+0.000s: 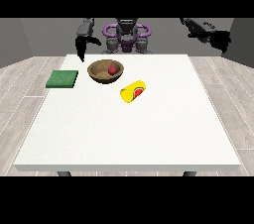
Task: Pick the cup and pour the ball into the bowl, then pick the bowl and place it on the pad
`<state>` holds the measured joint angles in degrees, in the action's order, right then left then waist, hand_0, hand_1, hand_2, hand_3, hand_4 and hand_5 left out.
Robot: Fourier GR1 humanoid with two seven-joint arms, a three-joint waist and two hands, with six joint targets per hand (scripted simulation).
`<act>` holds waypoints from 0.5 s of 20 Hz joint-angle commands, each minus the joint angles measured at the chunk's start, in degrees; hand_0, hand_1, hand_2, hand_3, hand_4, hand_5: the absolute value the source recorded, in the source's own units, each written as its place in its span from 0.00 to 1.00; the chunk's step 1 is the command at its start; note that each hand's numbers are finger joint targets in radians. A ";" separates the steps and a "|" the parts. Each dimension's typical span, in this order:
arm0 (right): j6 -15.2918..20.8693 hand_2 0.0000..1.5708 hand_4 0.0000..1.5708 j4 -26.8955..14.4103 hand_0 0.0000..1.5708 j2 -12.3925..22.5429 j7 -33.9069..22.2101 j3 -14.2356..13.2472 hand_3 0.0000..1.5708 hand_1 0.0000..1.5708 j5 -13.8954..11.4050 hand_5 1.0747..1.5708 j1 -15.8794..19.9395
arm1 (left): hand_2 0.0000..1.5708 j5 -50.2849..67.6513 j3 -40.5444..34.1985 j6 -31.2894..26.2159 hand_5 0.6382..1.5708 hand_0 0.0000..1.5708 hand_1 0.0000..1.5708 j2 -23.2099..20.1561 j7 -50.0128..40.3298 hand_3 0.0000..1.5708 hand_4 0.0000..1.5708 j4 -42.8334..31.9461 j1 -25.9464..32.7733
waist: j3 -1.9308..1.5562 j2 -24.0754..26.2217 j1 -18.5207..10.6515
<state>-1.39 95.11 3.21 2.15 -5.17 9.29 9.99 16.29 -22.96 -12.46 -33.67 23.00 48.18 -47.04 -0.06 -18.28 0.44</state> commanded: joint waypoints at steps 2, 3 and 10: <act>-4.04 0.00 0.25 -11.43 0.00 1.27 5.16 -3.23 0.00 0.00 2.79 1.00 0.62 | 0.00 0.55 -0.26 -2.34 0.95 0.00 0.00 -6.04 -5.72 0.00 0.00 0.85 -2.35 | -0.01 0.60 0.57; -3.98 0.00 0.23 -15.48 0.00 1.35 7.36 -4.97 0.00 0.00 3.54 1.00 4.22 | 0.00 0.29 0.76 -1.33 0.95 0.00 0.00 -4.93 -6.78 0.00 0.00 2.41 -3.21 | -0.02 0.59 -0.37; -6.29 0.00 0.18 -31.01 0.00 1.96 17.00 -7.30 0.00 0.00 2.49 1.00 6.52 | 0.00 2.83 -0.63 -2.86 0.97 0.00 0.00 -9.50 -11.90 0.00 0.00 4.55 -7.31 | -0.03 -0.96 -1.24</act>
<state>-6.78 72.31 5.05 14.00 -10.78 11.81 14.29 17.81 -23.05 -14.32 -40.54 14.24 51.41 -51.75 -0.08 -18.16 -0.02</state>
